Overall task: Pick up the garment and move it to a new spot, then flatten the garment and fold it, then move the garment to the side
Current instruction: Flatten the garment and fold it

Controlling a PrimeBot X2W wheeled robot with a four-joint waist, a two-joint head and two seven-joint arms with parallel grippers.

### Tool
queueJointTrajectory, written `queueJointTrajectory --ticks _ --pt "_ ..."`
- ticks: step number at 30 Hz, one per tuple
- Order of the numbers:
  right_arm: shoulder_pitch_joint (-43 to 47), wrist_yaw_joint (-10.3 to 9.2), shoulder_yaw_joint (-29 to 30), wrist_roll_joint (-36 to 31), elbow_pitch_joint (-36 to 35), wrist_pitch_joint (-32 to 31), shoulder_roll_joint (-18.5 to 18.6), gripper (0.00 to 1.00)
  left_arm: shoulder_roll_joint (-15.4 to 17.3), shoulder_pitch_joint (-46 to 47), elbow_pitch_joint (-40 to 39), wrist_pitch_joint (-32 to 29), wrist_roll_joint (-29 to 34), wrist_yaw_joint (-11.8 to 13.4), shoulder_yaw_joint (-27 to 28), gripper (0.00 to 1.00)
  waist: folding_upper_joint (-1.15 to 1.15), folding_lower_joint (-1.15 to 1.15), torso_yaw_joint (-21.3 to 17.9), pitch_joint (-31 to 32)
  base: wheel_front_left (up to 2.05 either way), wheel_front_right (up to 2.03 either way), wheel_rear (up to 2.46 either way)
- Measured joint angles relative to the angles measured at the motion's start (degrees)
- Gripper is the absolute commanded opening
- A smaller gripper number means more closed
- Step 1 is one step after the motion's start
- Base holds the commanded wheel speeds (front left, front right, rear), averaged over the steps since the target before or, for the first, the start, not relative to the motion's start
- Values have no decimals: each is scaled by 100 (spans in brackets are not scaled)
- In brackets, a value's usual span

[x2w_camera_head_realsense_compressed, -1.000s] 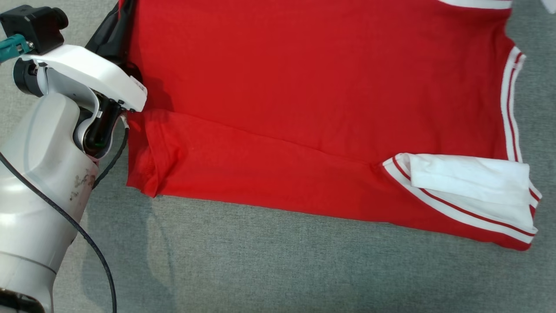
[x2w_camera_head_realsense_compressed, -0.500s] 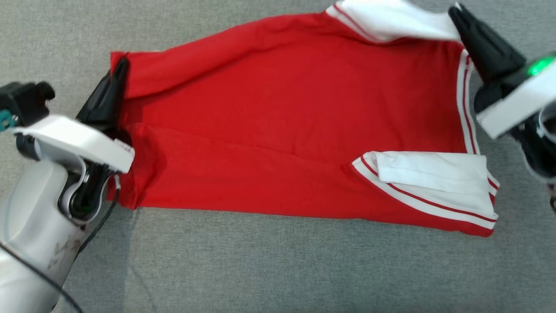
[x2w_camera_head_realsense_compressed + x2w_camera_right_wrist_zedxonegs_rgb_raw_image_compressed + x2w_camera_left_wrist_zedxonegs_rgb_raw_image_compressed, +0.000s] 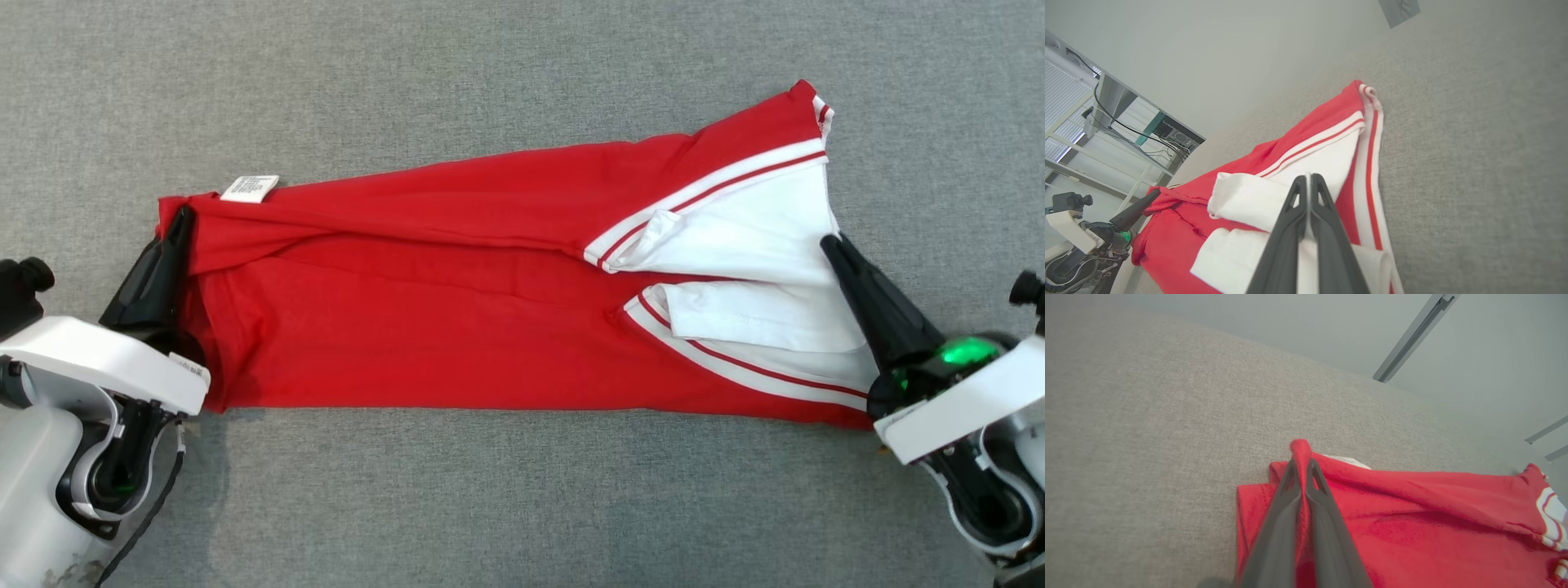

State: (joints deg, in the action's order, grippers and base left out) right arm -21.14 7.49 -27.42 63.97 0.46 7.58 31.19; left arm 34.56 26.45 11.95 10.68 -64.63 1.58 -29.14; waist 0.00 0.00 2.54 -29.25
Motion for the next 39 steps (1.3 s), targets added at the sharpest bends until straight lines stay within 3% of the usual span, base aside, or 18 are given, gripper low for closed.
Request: queueJointTrajectory --ticks 4,5,6,7,8,9,15,21,29,39 --pt "346 1 249 -225 15 -126 -276 0 -32 -117 33 0 -59 52 3 0 0 0 -53 4 0 0 0" --pt "418 1 311 -249 34 -180 -353 0 -59 -147 57 0 -63 60 -3 13 0 -1 -61 13 0 0 0" --pt "474 1 345 -280 57 -259 -415 0 -74 -167 83 1 -59 87 -22 40 0 -1 -67 23 0 0 0" --pt "514 1 371 -391 68 -301 -447 14 -81 -183 110 31 -51 120 -23 86 0 0 -74 37 0 0 0" --pt "550 0 427 -439 76 -301 -535 44 -92 -209 126 78 -41 153 -8 100 0 0 -85 56 0 0 0" --pt "586 0 470 -472 78 -311 -611 100 -119 -250 120 131 -34 155 19 100 0 0 -97 80 0 0 0" --pt "833 0 800 -1310 -29 -45 -861 100 -322 -528 -234 408 597 697 498 100 0 0 -155 272 0 0 0" --pt "912 0 1378 -2487 -270 385 -1079 100 -949 -1021 -1168 423 1651 966 1615 100 0 0 -165 526 0 0 0" --pt "982 0 2242 -3941 -353 578 -1684 100 -1506 -1433 -1940 430 3127 1014 2224 100 0 0 -160 912 0 0 0" --pt "1126 0 2583 -4792 16 617 -2029 100 -1796 -1994 -1766 430 4150 747 2118 100 0 0 -34 1301 0 0 0"
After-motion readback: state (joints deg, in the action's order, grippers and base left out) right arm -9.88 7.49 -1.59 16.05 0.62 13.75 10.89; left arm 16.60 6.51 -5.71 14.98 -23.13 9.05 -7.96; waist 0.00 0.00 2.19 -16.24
